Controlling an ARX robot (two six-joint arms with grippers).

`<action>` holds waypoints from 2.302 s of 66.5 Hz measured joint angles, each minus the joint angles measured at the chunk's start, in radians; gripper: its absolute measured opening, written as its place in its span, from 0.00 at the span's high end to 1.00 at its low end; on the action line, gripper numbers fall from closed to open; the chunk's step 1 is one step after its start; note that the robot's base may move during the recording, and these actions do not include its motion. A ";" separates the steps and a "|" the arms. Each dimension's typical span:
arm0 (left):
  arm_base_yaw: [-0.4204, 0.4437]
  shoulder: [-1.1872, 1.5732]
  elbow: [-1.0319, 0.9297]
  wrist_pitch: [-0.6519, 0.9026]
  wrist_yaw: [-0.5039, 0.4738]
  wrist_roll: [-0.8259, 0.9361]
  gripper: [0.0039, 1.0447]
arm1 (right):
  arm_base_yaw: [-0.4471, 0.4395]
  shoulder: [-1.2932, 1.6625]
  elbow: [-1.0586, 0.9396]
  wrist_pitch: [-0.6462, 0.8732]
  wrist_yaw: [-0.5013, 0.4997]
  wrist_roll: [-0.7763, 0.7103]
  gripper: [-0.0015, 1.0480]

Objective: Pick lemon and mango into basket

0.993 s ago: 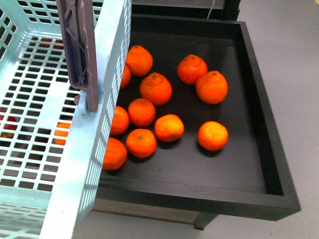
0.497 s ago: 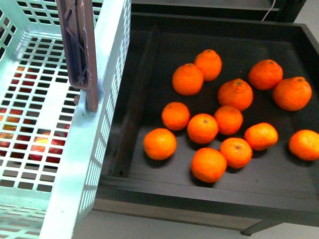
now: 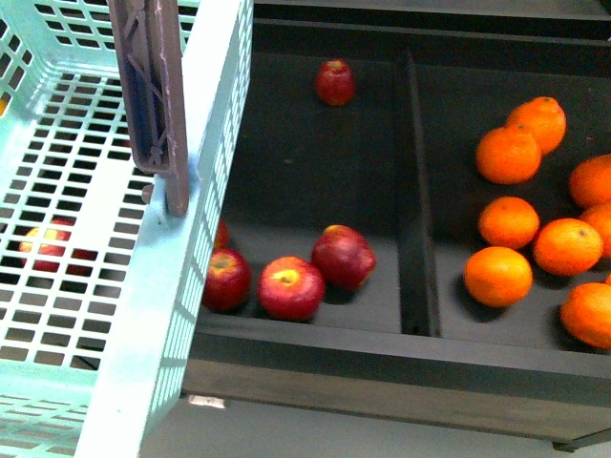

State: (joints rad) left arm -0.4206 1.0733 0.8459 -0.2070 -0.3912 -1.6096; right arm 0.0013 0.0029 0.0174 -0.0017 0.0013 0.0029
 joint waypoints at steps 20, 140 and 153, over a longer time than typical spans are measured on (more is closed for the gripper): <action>0.000 0.000 0.000 0.000 -0.003 0.001 0.87 | 0.000 0.000 0.000 0.000 -0.001 0.000 0.08; 0.001 0.000 0.001 -0.001 -0.002 0.001 0.87 | 0.000 0.001 0.000 0.001 -0.001 0.000 0.08; 0.011 -0.004 0.002 -0.001 -0.030 0.011 0.87 | -0.002 0.001 0.000 0.000 -0.008 0.000 0.08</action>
State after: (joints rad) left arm -0.4095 1.0695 0.8478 -0.2077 -0.4213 -1.5986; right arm -0.0002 0.0040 0.0174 -0.0013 -0.0071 0.0029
